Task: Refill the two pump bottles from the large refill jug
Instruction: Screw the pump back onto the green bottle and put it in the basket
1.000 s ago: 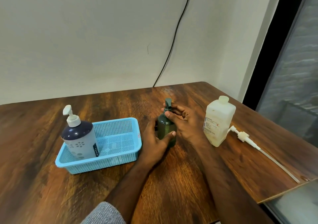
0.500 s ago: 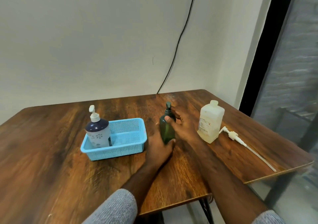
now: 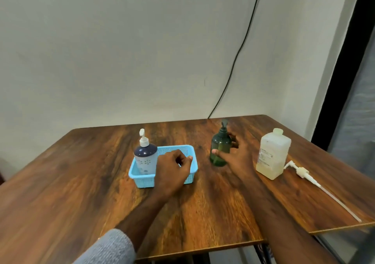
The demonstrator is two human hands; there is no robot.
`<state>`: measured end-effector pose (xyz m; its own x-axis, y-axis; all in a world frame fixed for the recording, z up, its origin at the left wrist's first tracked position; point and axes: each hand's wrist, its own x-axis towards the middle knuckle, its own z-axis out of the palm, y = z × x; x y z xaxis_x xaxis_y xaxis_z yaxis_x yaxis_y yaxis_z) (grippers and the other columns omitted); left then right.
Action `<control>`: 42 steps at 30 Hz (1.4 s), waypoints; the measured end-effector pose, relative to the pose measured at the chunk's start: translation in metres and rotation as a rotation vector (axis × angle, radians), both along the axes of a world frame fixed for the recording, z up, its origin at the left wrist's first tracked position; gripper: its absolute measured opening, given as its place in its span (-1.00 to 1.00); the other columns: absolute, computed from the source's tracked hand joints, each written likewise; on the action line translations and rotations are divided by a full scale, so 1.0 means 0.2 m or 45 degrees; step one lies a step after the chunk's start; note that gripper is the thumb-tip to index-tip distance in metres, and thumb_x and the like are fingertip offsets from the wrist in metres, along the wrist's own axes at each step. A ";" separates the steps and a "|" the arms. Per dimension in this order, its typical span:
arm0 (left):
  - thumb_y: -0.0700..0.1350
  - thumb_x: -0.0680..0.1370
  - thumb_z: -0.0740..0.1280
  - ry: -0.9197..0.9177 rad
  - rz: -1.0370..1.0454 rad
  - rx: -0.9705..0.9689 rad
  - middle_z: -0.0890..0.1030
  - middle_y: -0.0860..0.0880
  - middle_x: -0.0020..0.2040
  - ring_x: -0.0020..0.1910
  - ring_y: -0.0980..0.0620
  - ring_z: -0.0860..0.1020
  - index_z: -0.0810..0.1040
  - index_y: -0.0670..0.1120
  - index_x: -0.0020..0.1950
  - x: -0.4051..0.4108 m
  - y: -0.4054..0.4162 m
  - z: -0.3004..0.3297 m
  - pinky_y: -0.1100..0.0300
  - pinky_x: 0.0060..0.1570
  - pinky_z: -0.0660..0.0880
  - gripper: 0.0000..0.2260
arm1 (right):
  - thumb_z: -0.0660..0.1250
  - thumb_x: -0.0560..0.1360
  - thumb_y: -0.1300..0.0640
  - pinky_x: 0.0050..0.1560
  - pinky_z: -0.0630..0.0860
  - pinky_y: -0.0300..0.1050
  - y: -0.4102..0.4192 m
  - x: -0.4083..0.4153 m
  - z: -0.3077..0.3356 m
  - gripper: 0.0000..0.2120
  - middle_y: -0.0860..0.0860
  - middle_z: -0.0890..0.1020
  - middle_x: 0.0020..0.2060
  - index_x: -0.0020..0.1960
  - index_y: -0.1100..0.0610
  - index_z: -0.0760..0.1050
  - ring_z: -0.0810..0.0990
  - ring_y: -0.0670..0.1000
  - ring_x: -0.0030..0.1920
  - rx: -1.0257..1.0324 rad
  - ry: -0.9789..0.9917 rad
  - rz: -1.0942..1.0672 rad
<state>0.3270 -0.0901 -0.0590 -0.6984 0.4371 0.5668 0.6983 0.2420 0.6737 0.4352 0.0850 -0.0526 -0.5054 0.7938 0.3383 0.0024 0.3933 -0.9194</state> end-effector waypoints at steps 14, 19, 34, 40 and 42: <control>-0.25 0.48 0.40 0.022 0.112 0.014 0.55 0.01 -0.44 -0.41 0.04 0.53 0.49 -0.10 -0.39 -0.33 -0.42 0.03 0.29 -0.47 0.36 -0.75 | 0.71 0.18 0.09 0.06 0.62 -0.13 -0.26 -0.39 0.13 -0.33 -0.15 0.62 0.07 0.18 -0.09 0.47 0.61 -0.07 0.09 0.157 -0.014 0.316; -0.28 0.45 0.41 -0.007 0.141 0.012 0.53 0.03 -0.47 -0.47 0.11 0.48 0.49 -0.12 -0.41 -0.41 -0.48 -0.01 0.28 -0.49 0.35 -0.75 | 0.68 0.24 0.15 -0.06 0.43 -0.37 -0.30 -0.43 -0.03 -0.35 -0.12 0.58 0.13 0.22 -0.05 0.45 0.55 -0.08 0.13 0.118 -0.150 0.269; -0.26 0.46 0.41 -0.004 0.098 -0.091 0.54 -0.04 -0.39 -0.41 0.11 0.44 0.46 -0.20 -0.30 -0.50 -0.46 -0.04 0.35 -0.42 0.37 -0.82 | 0.65 0.29 0.09 0.05 0.44 -0.30 -0.30 -0.51 -0.09 -0.41 -0.16 0.54 0.07 0.21 -0.06 0.45 0.52 -0.10 0.09 0.271 -0.233 0.233; -0.30 0.45 0.41 -0.010 0.073 -0.101 0.50 0.04 -0.41 -0.42 0.14 0.43 0.44 -0.17 -0.32 -0.52 -0.44 -0.03 0.42 -0.39 0.39 -0.80 | 0.65 0.30 0.08 0.19 0.55 -0.04 -0.30 -0.52 -0.09 -0.38 -0.10 0.58 0.15 0.26 -0.04 0.45 0.56 -0.03 0.17 0.262 -0.258 0.246; -0.30 0.45 0.41 -0.028 0.062 -0.086 0.51 0.03 -0.42 -0.43 0.15 0.45 0.45 -0.18 -0.34 -0.54 -0.44 -0.04 0.40 -0.42 0.39 -0.79 | 0.65 0.30 0.03 0.22 0.55 0.01 -0.31 -0.51 -0.09 -0.36 -0.10 0.57 0.18 0.27 -0.08 0.41 0.55 -0.02 0.19 0.266 -0.263 0.264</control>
<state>0.2183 -0.1784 -0.0671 -0.7319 0.4391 0.5211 0.6695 0.3210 0.6698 0.3339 0.0239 -0.0700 -0.7231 0.5919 0.3561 0.0806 0.5843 -0.8075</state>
